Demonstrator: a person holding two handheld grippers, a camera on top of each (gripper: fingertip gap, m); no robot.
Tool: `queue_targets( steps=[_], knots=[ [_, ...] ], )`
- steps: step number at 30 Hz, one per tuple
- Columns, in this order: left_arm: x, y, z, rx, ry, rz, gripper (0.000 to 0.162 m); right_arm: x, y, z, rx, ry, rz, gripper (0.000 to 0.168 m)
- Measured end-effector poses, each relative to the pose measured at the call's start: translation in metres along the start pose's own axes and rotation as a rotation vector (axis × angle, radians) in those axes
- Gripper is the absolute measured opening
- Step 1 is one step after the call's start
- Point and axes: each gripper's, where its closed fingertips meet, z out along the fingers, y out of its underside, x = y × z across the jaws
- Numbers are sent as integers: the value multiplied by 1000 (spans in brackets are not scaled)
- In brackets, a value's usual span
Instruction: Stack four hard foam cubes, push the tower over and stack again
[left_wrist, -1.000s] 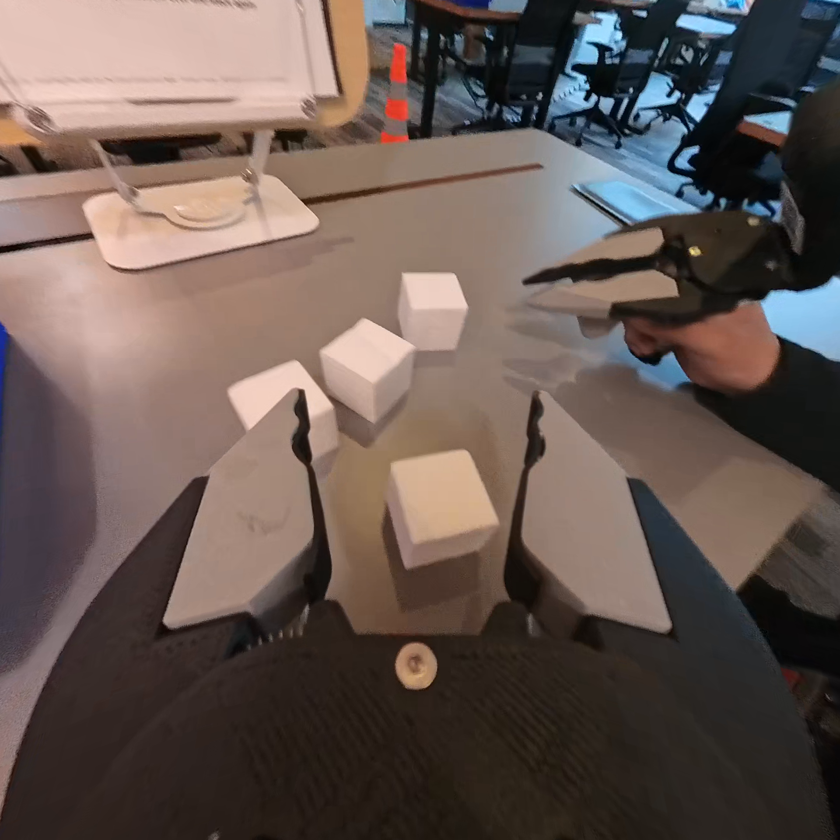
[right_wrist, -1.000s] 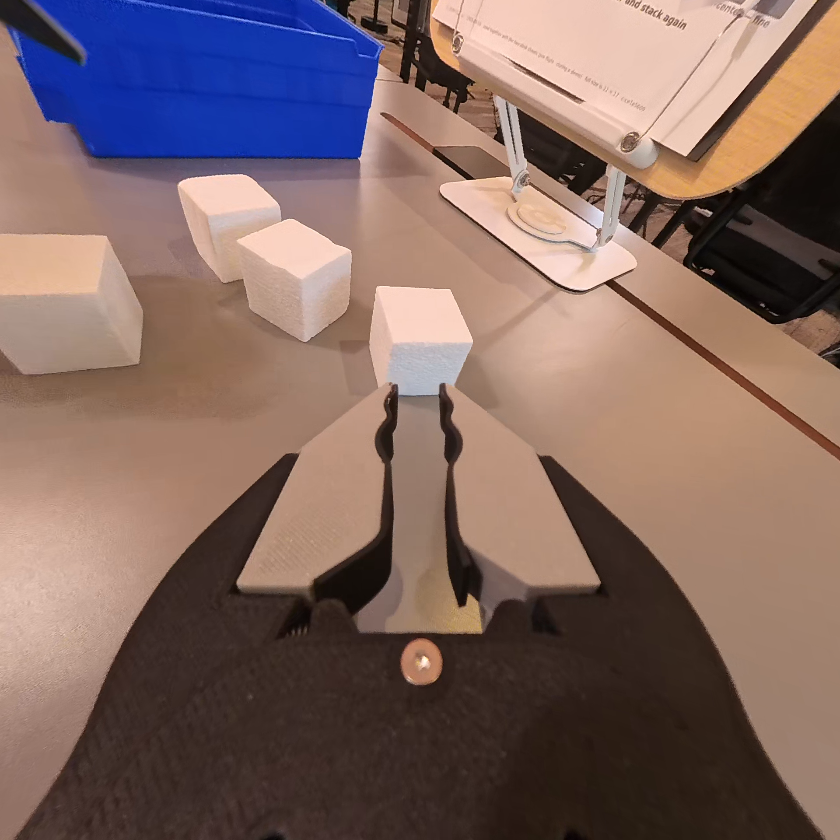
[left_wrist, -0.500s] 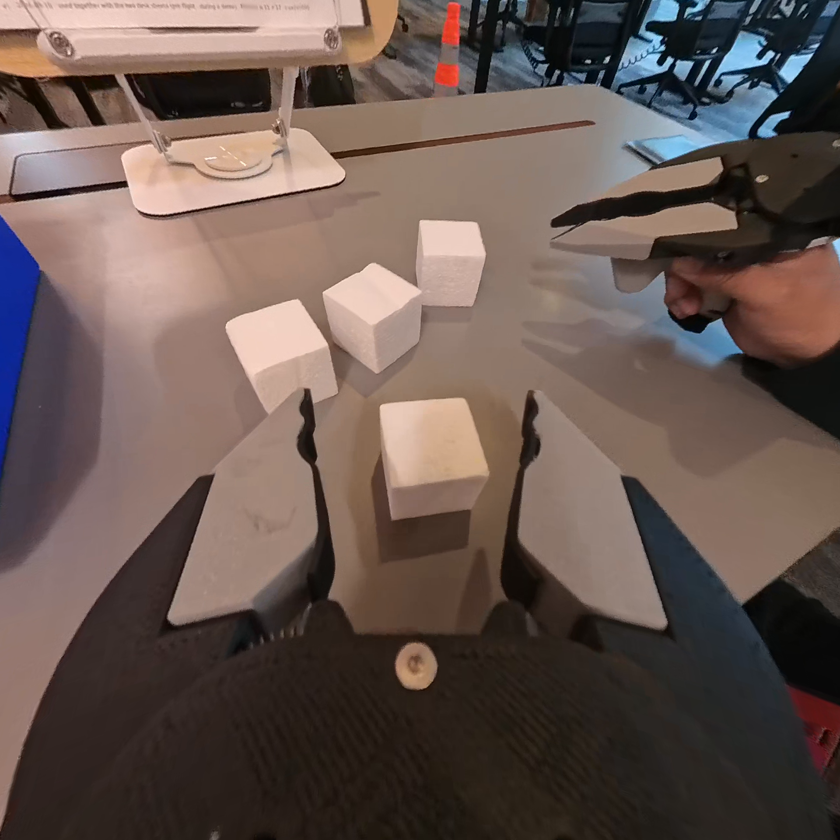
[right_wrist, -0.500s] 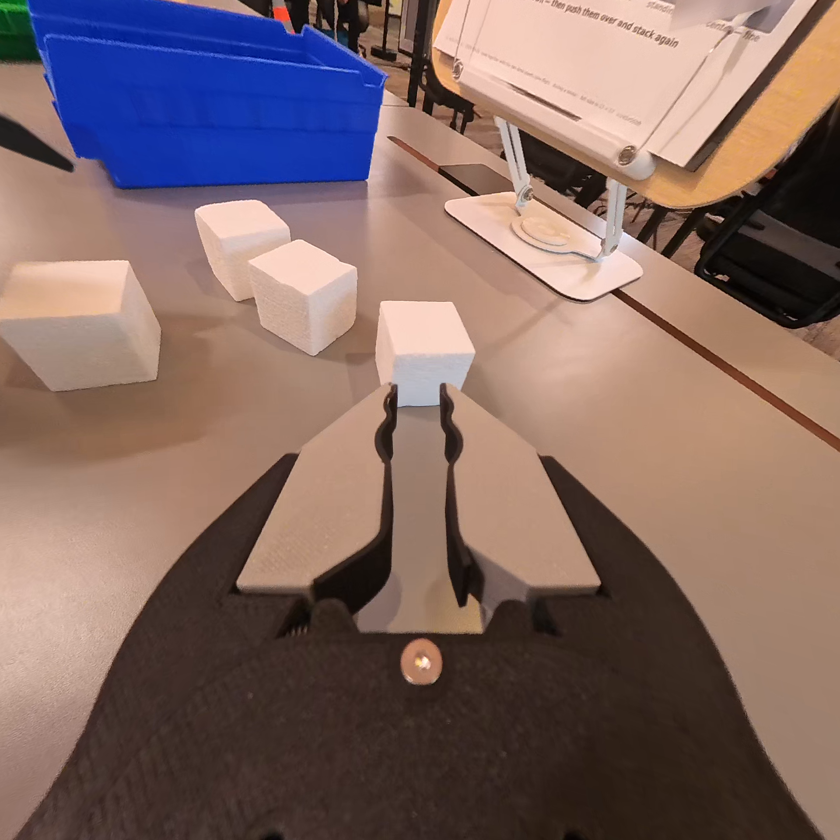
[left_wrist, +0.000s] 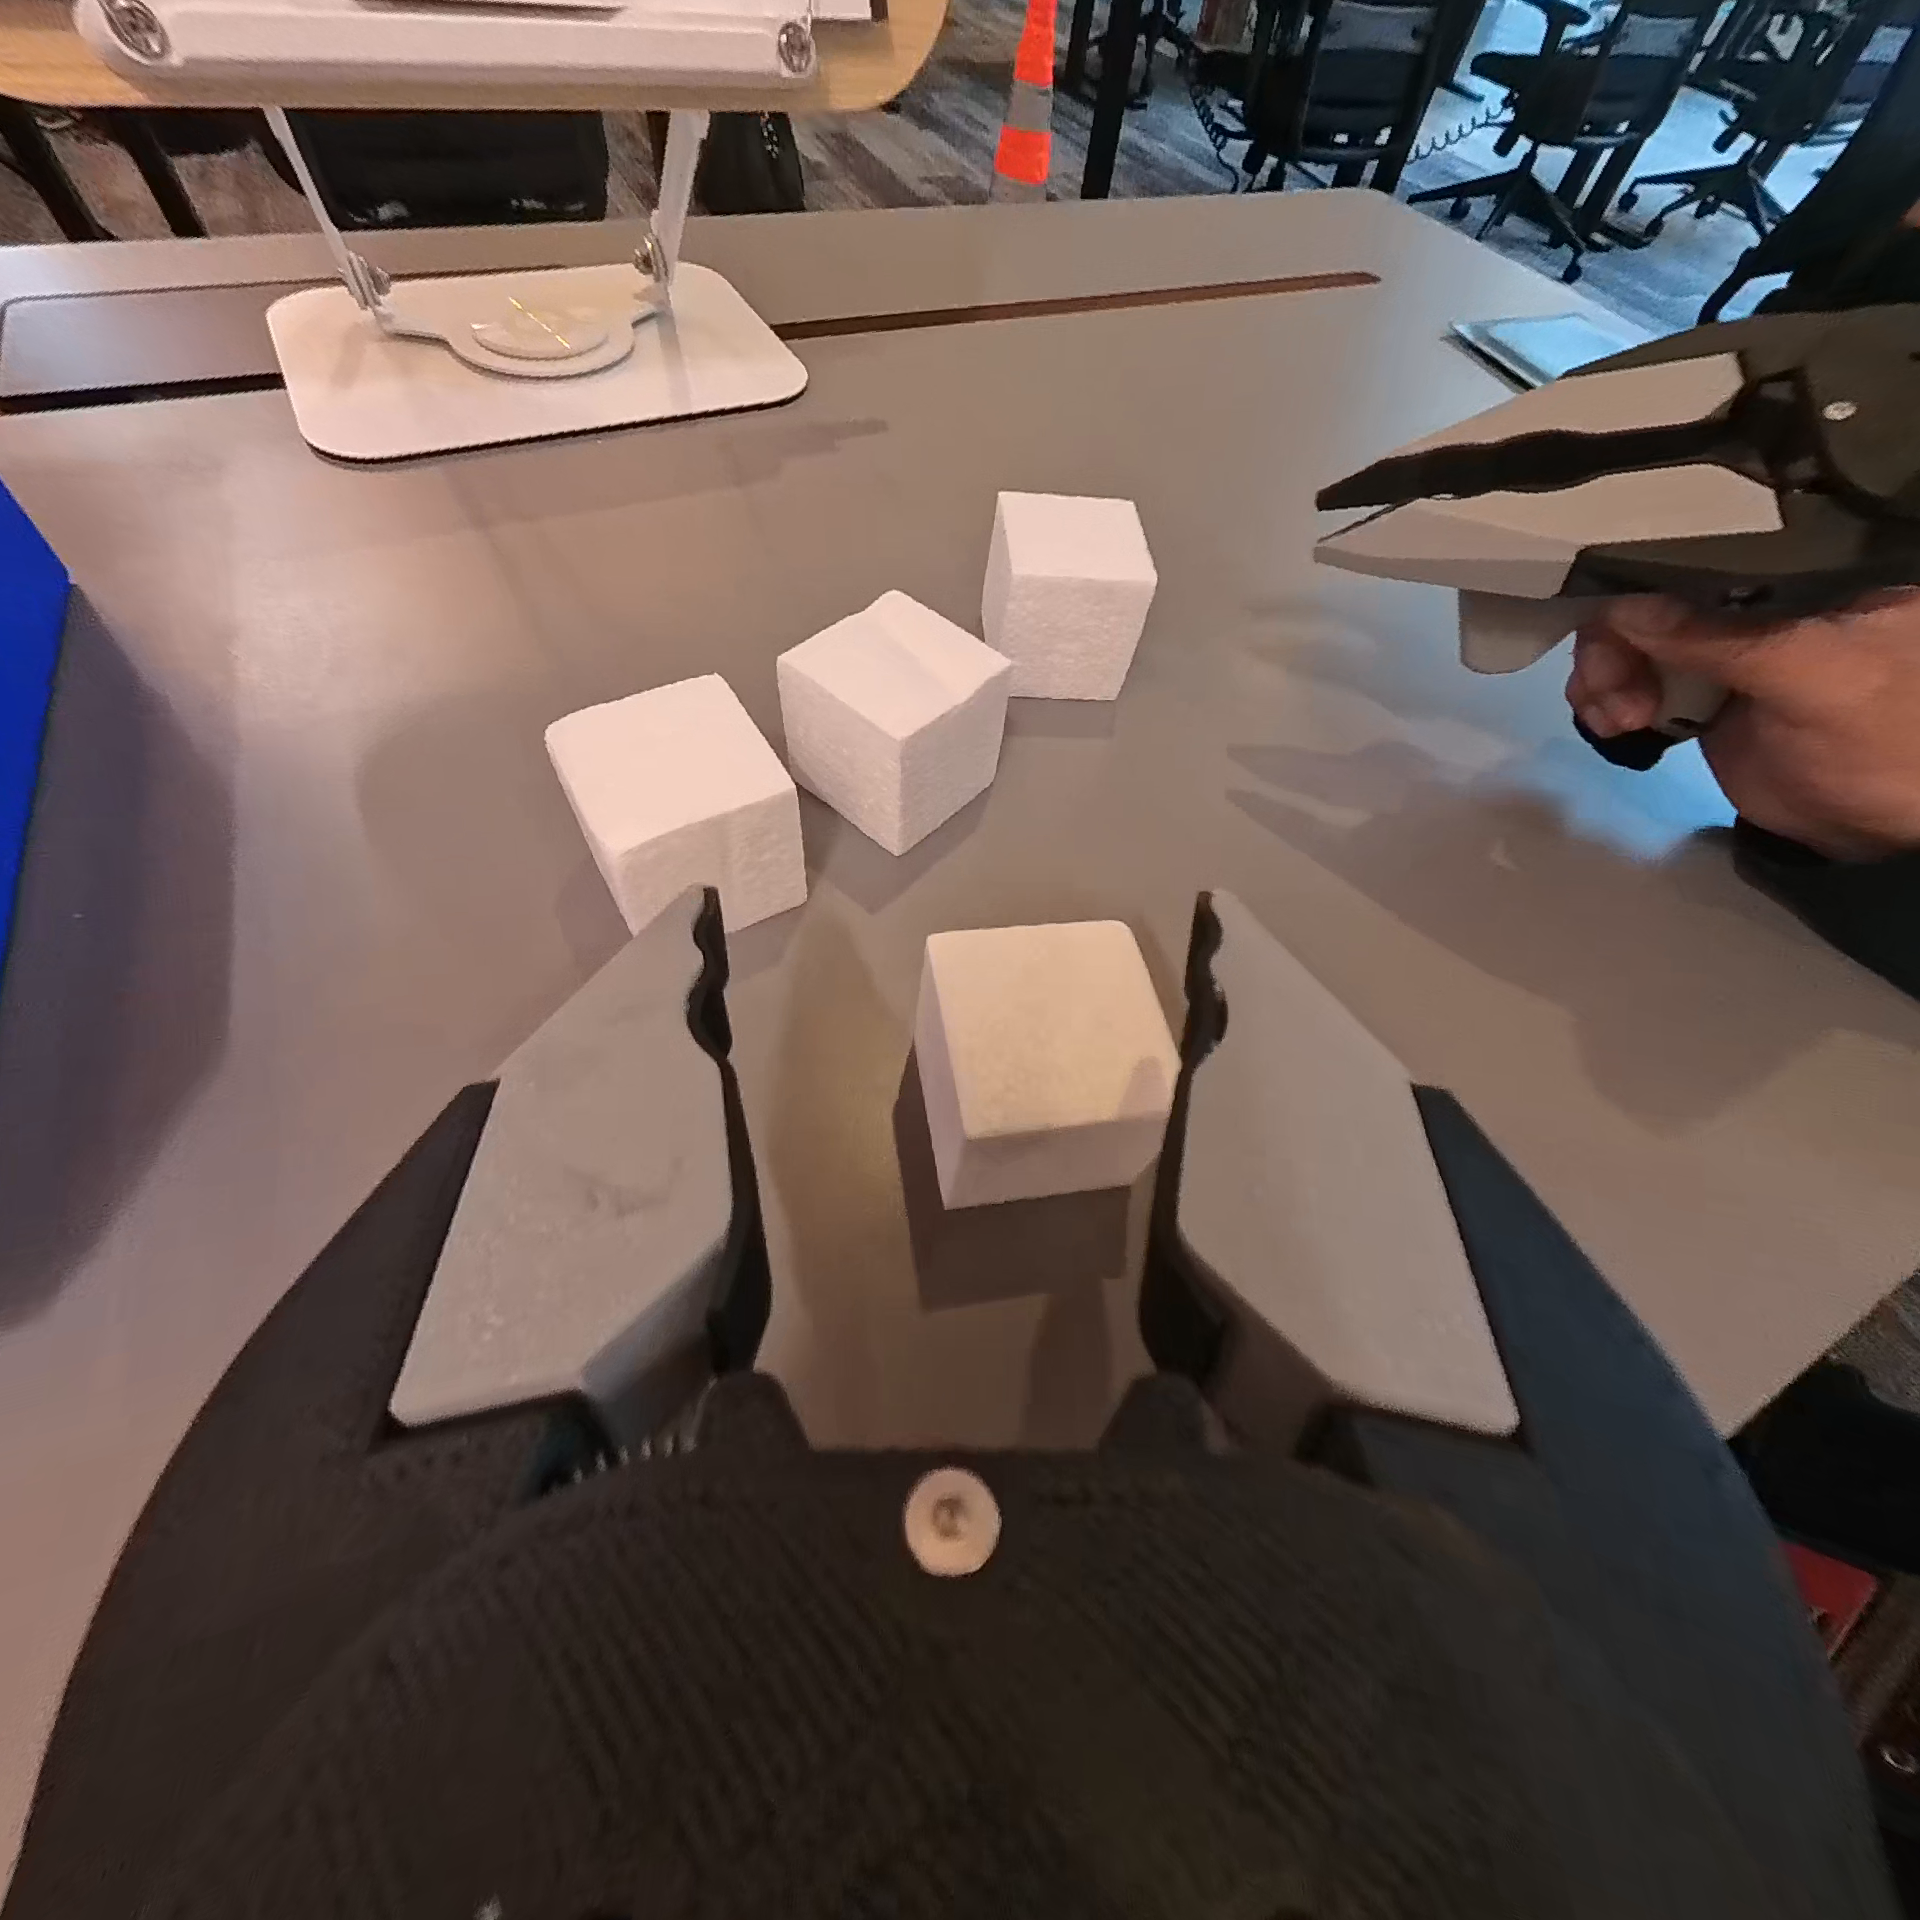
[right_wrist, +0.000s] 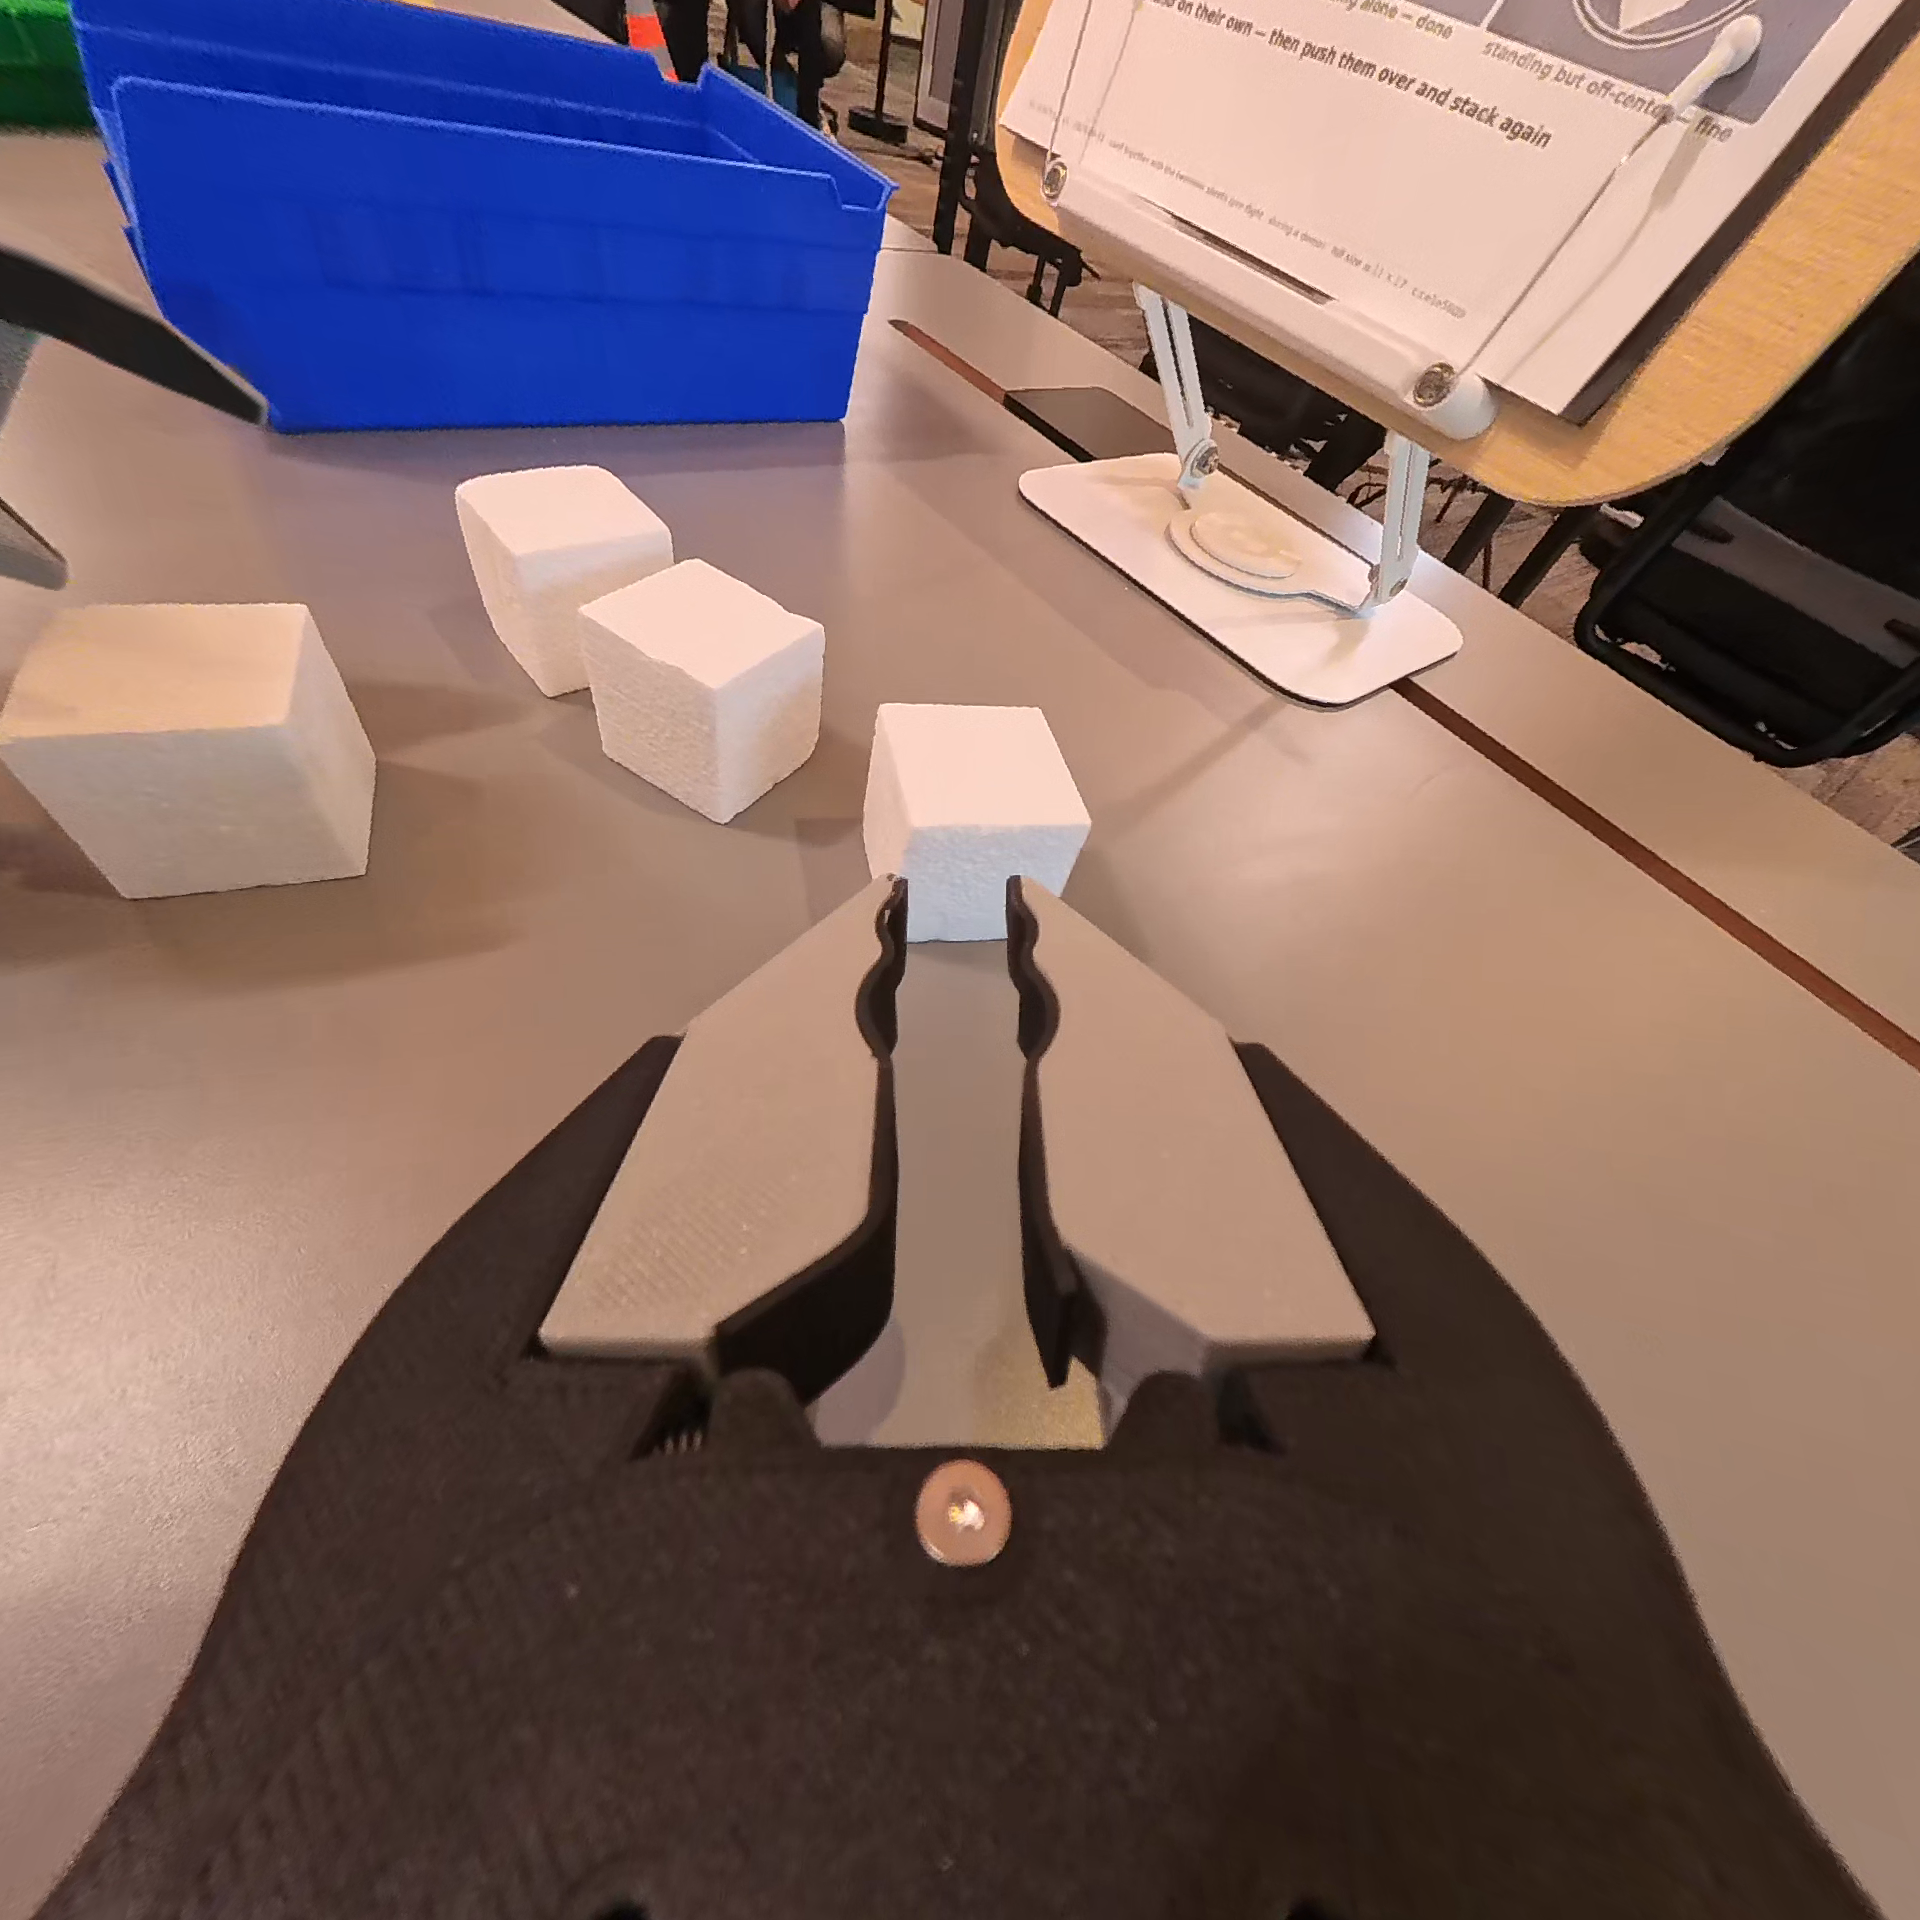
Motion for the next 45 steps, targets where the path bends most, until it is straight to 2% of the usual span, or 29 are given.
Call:
queue_targets(
  steps=[3, 10, 15, 17, 19, 21, 22, 24, 27, 33, 37, 41, 45],
  knots=[
    [1, 4, 1, -17, 8, 2, 89, -1, 0, 0, -5, 9, -24, 17],
    [22, 5, -8, -46, 141, -48, 92, 5, -5, -6, 29, 26, -4, 21],
    [35, 27, -2, -169, 165, -19, 89, 8, -6, -8, 36, 31, 10, 21],
    [31, 41, 6, -232, 117, 8, 89, 7, -9, -10, 46, 35, 4, 21],
    [16, 52, 15, -280, 13, 54, 88, 7, -10, -11, 49, 40, -6, 21],
    [16, 54, 20, -285, 4, 104, 59, 7, -11, -11, 51, 42, -10, 21],
    [22, 52, 23, -271, 32, 132, 58, 7, -11, -12, 51, 43, -11, 21],
    [37, 41, 28, -252, 136, 207, 58, 11, -10, -12, 47, 55, -13, 21],
    [71, 22, 38, -240, 376, 371, 58, 20, -10, -15, 52, 71, 1, 21],
    [119, 12, 68, -361, 656, 725, 58, 57, -10, -35, 98, 128, 95, 22],
    [145, 16, 89, -422, 704, 871, 58, 74, -6, -42, 122, 124, 204, 24],
    [155, 29, 111, -484, 678, 904, 58, 79, -8, -47, 155, 113, 264, 25],
    [155, 39, 118, -503, 636, 929, 78, 78, -7, -47, 144, 128, 231, 25]
  ],
)
